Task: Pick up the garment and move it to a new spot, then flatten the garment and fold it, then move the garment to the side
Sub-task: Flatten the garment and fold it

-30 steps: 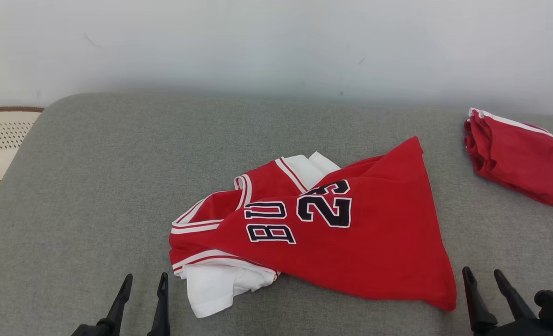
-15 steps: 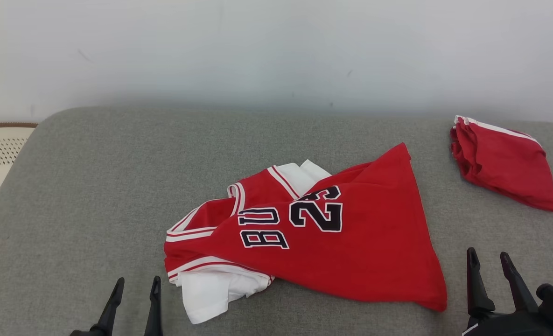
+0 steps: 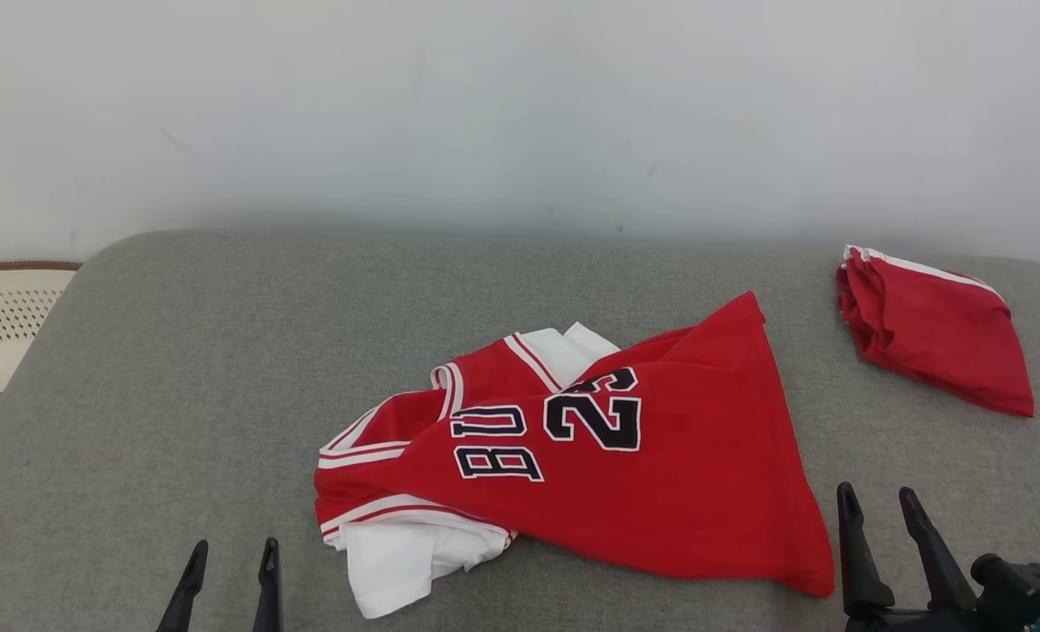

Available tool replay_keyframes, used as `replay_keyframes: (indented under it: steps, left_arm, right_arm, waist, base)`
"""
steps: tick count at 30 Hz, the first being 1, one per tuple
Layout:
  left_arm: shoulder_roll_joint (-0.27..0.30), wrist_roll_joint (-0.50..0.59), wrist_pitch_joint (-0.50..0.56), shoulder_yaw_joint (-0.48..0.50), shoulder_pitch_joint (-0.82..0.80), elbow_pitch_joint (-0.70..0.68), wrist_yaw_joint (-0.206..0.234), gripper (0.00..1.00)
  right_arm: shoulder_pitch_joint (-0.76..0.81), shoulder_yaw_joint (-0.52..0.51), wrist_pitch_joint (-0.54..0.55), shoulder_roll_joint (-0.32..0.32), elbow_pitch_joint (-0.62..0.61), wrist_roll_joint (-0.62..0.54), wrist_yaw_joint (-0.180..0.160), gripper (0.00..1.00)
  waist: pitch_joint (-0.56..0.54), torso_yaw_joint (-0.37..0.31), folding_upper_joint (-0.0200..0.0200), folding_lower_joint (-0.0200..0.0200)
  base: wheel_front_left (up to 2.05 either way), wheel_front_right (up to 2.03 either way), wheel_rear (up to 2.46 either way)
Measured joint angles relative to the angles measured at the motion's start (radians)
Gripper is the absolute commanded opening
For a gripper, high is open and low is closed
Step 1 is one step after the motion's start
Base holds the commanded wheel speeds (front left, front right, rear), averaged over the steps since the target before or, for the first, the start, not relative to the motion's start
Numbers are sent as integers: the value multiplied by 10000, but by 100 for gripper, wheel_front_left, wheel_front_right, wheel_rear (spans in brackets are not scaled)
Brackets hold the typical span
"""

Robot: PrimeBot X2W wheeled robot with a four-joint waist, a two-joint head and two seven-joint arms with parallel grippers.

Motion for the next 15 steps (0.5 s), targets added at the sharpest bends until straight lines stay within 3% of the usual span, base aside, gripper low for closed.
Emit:
replay_keyframes:
  steps: [15]
  left_arm:
    - [46, 224, 0, -128, 165, 98, -73, 100]
  right_arm:
    - [64, 575, 65, -65, -12, -102, 0, 100]
  waist:
    - [-271, 52, 0, 1]
  base:
    - [0, 0, 0]
